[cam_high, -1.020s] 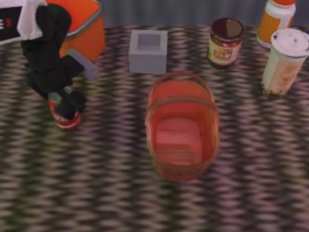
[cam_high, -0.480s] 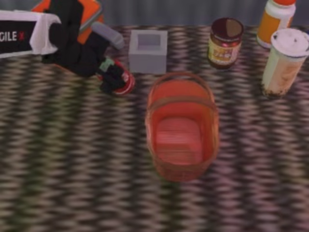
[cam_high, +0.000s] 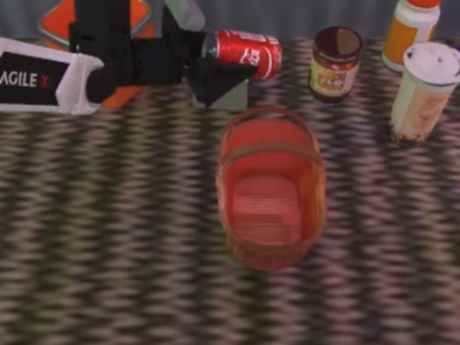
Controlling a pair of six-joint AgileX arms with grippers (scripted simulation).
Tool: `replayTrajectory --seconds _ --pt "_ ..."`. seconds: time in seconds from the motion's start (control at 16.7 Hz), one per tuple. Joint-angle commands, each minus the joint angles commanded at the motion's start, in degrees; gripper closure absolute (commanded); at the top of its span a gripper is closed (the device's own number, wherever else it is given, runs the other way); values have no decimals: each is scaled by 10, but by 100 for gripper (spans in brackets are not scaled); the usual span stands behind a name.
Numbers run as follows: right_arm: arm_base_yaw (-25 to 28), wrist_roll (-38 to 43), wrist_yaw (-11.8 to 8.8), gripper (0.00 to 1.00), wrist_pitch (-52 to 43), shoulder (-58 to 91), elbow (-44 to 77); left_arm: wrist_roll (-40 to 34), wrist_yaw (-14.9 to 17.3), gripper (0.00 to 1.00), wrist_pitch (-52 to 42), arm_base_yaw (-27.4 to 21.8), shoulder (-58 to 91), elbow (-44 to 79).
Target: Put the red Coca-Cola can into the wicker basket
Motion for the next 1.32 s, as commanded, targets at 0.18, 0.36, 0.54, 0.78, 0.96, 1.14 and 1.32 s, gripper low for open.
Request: replayTrajectory --seconds 0.18,0.36,0.54,0.78,0.96,1.14,1.32 --pt "0 0 0 0 0 0 0 -45 93 100 125 -9 -25 -35" --pt "0 0 0 0 0 0 0 -71 153 100 196 -15 -45 -56" --pt "0 0 0 0 0 0 0 -77 168 100 212 -17 -51 -60" --pt "0 0 0 0 0 0 0 -75 167 100 213 -14 -47 -59" --pt "0 0 0 0 0 0 0 -76 169 100 254 -11 -12 -66" --pt "0 0 0 0 0 0 0 -78 169 100 336 -6 45 -81" --pt "0 0 0 0 0 0 0 -79 169 100 392 -3 90 -95"
